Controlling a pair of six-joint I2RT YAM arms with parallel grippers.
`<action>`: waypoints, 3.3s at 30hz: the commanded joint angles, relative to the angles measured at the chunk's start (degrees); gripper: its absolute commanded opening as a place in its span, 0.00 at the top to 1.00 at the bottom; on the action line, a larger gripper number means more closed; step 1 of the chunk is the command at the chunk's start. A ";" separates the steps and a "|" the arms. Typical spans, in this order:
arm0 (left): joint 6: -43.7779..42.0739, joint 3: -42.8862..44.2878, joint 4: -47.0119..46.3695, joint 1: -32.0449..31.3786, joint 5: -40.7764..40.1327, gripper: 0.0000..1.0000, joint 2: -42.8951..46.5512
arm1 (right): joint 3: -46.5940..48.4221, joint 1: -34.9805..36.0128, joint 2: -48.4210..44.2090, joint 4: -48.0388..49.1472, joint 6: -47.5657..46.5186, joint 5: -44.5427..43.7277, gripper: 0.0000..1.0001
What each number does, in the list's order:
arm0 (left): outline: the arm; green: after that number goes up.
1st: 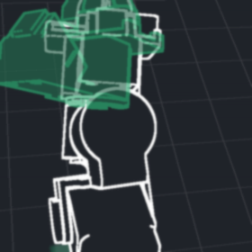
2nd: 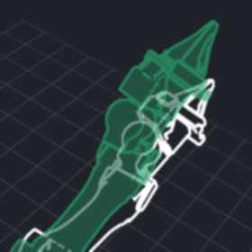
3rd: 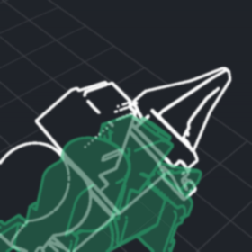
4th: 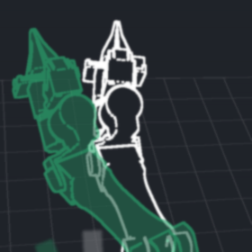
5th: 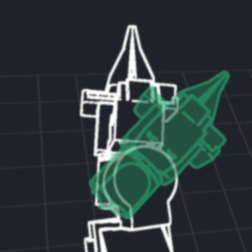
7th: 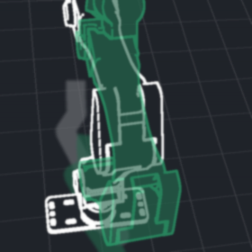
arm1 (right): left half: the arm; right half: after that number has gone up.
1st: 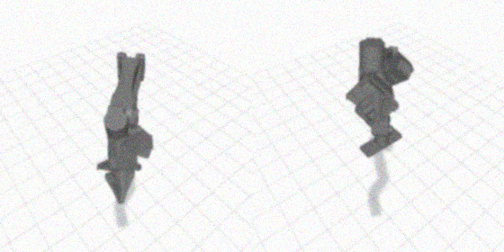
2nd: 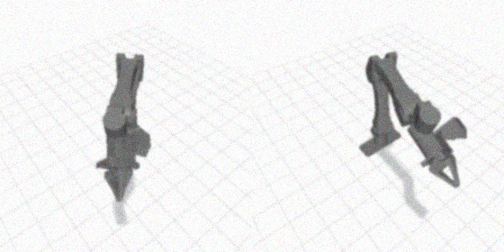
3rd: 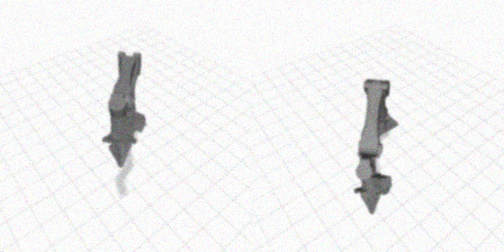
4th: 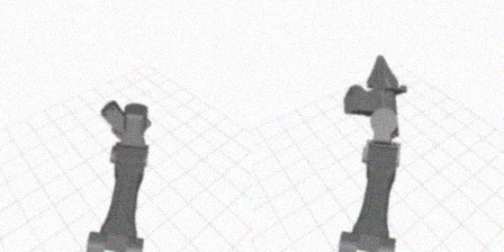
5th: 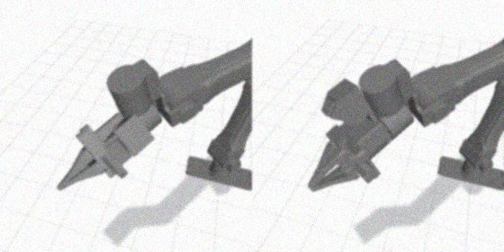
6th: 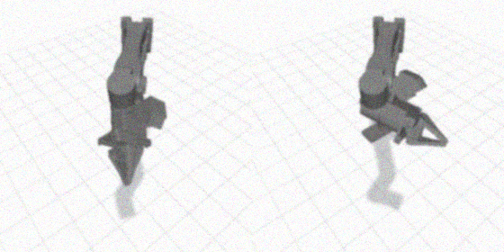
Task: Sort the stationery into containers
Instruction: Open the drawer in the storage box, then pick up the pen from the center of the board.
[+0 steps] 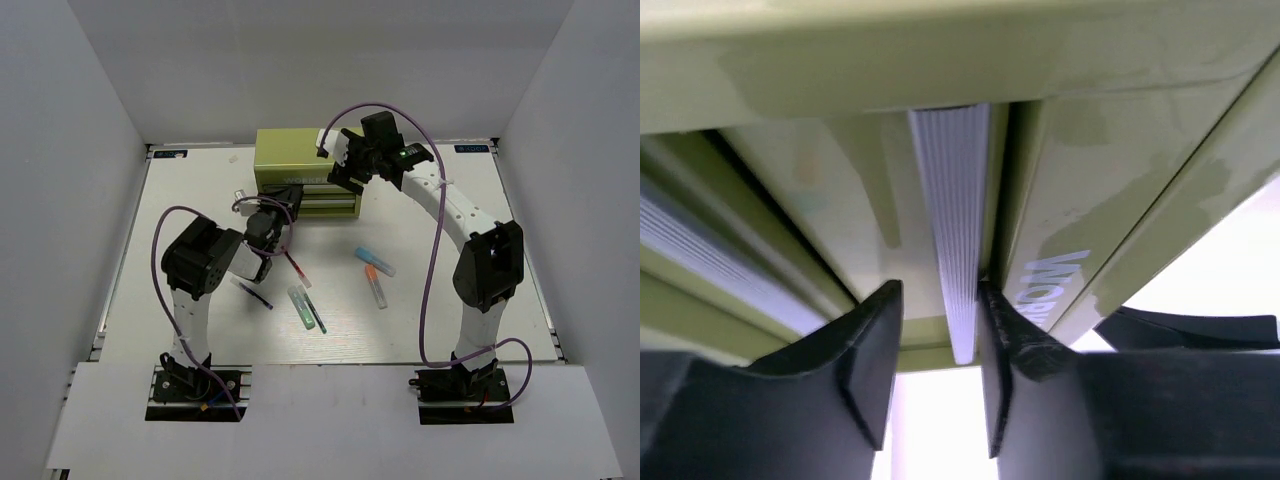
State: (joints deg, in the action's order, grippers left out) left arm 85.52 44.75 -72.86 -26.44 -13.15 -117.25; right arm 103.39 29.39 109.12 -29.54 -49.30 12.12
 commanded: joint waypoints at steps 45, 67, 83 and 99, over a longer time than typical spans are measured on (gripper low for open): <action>-2.55 -11.96 -14.24 -7.31 -15.24 1.00 2.46 | 7.88 0.32 6.81 -7.46 1.57 -4.12 0.24; -6.06 -17.59 -2.90 -10.04 -13.57 0.29 15.03 | 2.09 -0.03 -1.79 -6.41 2.89 -0.35 0.10; -16.34 -21.98 35.29 -10.04 0.40 0.13 43.29 | -31.10 -0.82 -32.29 1.24 6.22 4.31 0.10; -21.88 -14.08 86.56 -9.42 4.44 0.40 58.90 | -51.36 -6.97 -29.08 8.18 22.14 8.53 0.48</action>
State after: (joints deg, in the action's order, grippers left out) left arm 65.80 27.11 7.22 -36.12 -10.87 -58.37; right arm 51.75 23.35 77.36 -26.26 -31.20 19.22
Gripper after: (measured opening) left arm 0.554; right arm 0.516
